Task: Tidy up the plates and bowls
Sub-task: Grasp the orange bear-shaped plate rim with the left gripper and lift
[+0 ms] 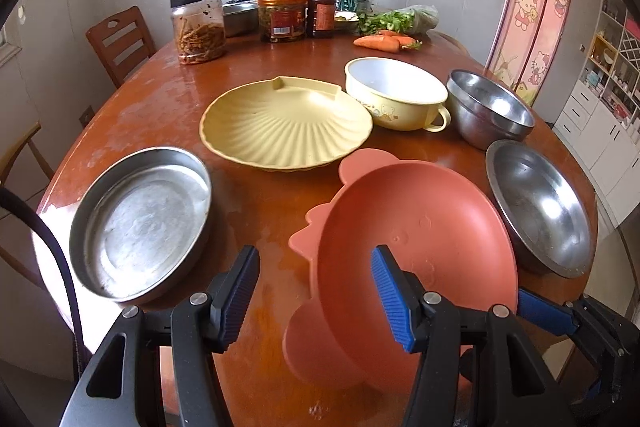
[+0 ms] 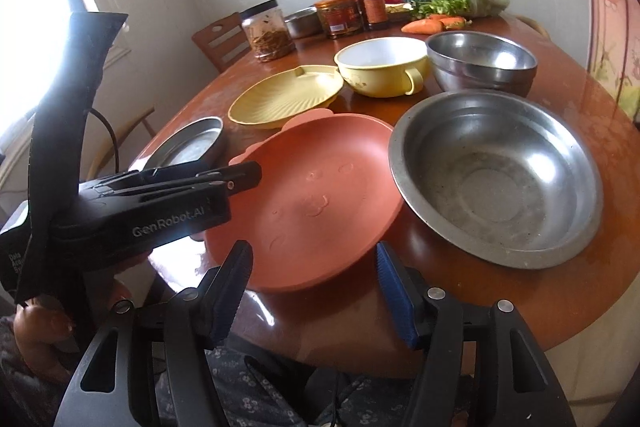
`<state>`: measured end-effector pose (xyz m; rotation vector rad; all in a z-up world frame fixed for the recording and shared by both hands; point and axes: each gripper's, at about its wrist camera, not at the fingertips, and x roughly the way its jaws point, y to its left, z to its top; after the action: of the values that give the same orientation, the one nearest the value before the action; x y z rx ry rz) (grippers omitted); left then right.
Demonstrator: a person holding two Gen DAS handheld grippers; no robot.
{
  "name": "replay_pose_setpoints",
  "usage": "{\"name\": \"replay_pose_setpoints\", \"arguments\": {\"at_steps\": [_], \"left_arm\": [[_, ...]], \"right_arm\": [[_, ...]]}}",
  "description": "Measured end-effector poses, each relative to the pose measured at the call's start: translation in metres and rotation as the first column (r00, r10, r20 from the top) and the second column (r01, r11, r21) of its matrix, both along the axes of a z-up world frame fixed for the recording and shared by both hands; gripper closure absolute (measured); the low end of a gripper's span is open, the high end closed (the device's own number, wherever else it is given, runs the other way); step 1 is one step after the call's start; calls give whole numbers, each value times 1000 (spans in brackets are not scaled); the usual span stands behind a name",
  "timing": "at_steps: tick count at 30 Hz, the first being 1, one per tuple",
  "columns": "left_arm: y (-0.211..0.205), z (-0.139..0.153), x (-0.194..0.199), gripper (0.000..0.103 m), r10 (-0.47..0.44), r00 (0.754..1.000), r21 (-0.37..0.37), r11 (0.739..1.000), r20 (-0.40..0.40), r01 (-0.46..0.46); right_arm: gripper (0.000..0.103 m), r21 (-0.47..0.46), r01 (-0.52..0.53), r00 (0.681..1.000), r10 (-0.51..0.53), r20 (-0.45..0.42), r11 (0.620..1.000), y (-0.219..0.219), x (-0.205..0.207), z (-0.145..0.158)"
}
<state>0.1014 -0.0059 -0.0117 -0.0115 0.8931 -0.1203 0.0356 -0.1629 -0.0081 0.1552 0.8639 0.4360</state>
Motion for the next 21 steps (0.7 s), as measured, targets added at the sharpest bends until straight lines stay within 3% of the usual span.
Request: {"name": "replay_pose_setpoints", "arguments": {"at_steps": [3,7,21], "left_arm": [[-2,-5,5,46,-24,1000,-46,999,-7,24],[-4,-12,8,59,-43,999,-50,998,-22,42],[21,5,-20,59,-4,1000,-65,998,24,6]], "right_arm": [[38,4,4,1000,-4,-3,1000,2,5,-4],[37,-20,3,1000,-3,19,1000,7,9,-6],[37,-42,-65,996,68,59,997,25,2,0]]}}
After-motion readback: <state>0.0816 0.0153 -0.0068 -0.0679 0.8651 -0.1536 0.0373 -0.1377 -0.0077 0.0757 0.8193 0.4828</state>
